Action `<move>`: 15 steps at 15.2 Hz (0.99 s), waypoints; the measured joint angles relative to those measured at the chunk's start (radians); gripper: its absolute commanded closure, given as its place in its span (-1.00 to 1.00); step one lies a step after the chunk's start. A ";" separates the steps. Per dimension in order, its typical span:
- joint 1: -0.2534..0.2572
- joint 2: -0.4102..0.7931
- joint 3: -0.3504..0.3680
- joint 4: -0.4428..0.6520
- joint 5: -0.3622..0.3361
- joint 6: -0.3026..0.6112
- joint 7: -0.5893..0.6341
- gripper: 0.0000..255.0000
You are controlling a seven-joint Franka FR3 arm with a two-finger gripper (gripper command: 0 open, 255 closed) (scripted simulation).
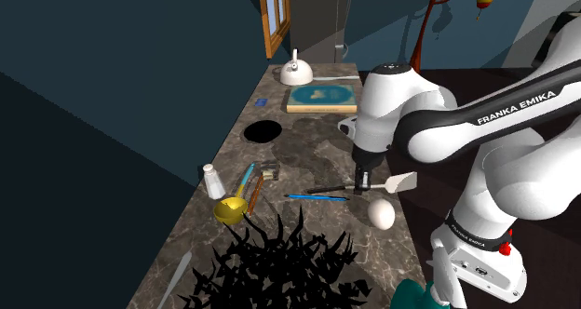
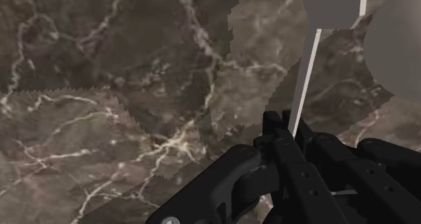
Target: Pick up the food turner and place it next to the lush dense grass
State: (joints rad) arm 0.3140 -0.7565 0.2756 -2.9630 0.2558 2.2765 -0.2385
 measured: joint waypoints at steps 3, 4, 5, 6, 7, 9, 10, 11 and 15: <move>0.000 0.000 0.000 0.000 0.000 0.000 0.000 -1.00; 0.000 0.000 0.000 0.000 0.000 0.000 0.000 -1.00; 0.000 0.000 0.000 0.000 0.000 0.000 0.000 -1.00; 0.000 0.000 0.000 0.000 0.000 0.000 0.000 -1.00; 0.000 0.000 0.000 0.000 0.000 0.000 0.000 -1.00; -0.001 -0.016 -0.003 0.008 -0.003 -0.022 0.001 -1.00; -0.003 -0.038 -0.010 0.022 -0.010 -0.058 0.001 -1.00; -0.006 -0.058 -0.016 0.043 -0.017 -0.097 0.001 -1.00; -0.009 -0.099 -0.028 0.077 -0.029 -0.174 0.004 -1.00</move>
State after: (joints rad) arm 0.3048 -0.8553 0.2475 -2.8858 0.2268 2.1021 -0.2345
